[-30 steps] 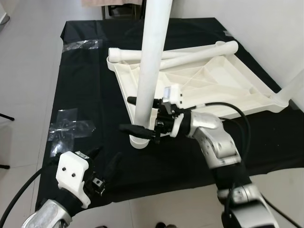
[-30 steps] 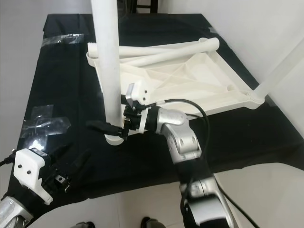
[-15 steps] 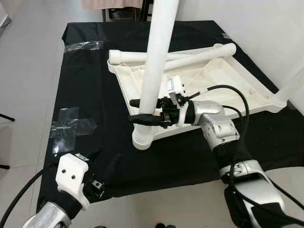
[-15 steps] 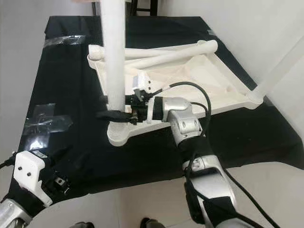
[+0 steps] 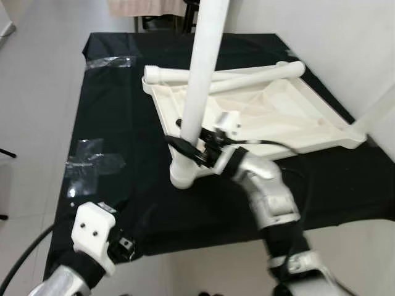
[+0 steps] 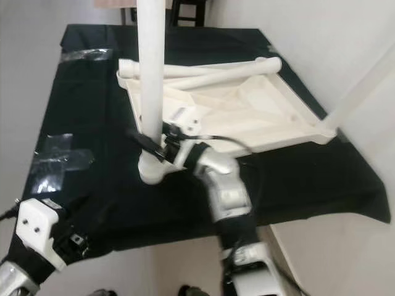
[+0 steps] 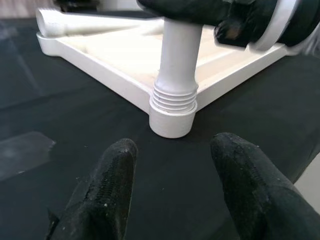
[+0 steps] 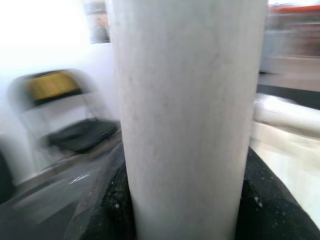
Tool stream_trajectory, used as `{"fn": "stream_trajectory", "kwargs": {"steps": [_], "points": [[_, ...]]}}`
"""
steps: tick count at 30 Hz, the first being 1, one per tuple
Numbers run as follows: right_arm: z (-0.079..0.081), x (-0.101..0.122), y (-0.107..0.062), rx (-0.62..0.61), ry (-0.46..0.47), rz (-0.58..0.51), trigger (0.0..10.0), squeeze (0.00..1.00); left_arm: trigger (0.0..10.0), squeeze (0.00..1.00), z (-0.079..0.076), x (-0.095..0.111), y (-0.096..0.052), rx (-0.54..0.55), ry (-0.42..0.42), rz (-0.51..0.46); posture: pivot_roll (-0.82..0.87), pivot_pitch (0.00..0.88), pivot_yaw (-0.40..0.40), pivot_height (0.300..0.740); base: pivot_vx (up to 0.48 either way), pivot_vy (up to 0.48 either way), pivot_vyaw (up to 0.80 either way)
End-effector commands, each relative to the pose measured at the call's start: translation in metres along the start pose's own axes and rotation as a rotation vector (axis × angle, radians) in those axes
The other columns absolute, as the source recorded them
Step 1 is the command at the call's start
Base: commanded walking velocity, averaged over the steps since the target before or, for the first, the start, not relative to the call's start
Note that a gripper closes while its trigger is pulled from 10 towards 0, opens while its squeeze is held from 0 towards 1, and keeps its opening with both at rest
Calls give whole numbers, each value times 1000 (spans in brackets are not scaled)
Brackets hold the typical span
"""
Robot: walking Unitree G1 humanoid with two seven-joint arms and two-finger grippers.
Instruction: Building children table
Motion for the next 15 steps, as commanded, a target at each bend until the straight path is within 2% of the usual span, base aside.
{"fn": "stream_trajectory", "kwargs": {"steps": [1, 3, 5, 6, 7, 8, 10, 11, 12, 13, 14, 15], "points": [[-11, -54, -31, -164, 48, 253, 0, 0, 10000, 0, 0, -2, -3, -3, -11, 16, 126, 230, -109, 740, 0, 0, 0], [2, -59, -35, -113, 44, 264, 0, 0, 10000, 0, 0, -4, -3, 1, -18, 18, 126, 230, -109, 740, 0, 0, 0], [2, -57, -32, -88, 38, 256, 0, 0, 10000, 0, 1, -4, -2, 2, -19, 18, 124, 223, -111, 740, 0, 0, 0], [-1, -55, -29, -78, 24, 250, 3176, 0, 10000, 0, 1, -4, -1, 2, -18, 15, 121, 217, -111, 740, 0, 0, 0], [-3, -52, -27, -72, 14, 246, 3176, 0, 10000, 0, 1, -4, 0, 2, -18, 13, 123, 217, -112, 740, 0, 0, 0], [-3, -48, -22, -39, 16, 228, 10000, 0, 10000, 0, 1, -4, 1, 2, -19, 11, 126, 214, -116, 740, 0, 0, 0], [-1, -45, -20, -32, 19, 218, 10000, 0, 10000, 0, 0, -4, 2, 2, -19, 10, 126, 214, -116, 740, 0, 0, 0], [5, -39, -14, 58, 35, 197, 10000, 251, 10000, 0, 0, -4, 2, 1, -20, 8, 125, 212, -117, 740, 0, 0, 0], [17, -27, -10, 202, 59, 180, 10000, 1000, 10000, 0, -1, -5, 3, 0, -21, 7, 129, 211, -117, 740, 0, 0, 0], [17, -27, -10, 202, 59, 180, 10000, 1000, 10000, 0, -1, -5, 3, 0, -21, 7, 129, 211, -117, 740, 0, 0, 0], [23, -17, -11, 356, 31, 159, 10000, 1000, 10000, 0, -1, -4, 3, -1, -21, 5, 127, 210, -115, 740, 0, 0, 0], [24, -13, -12, 421, 1, 148, 10000, 1000, 10000, 0, -1, -4, 4, 0, -21, 4, 129, 210, -113, 740, 0, 0, 0]]}}
Point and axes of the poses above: a point about 5 cm out from each wrist's last joint towards the gripper, its own y axis pointing out of the wrist towards the gripper, its own x axis along the axis of the wrist's last joint, z = x × y, the point moved 2 cm from there along y, pointing out of the wrist towards the gripper, and after that the axes turned 4 degrees about y, right-handed, at the moved point
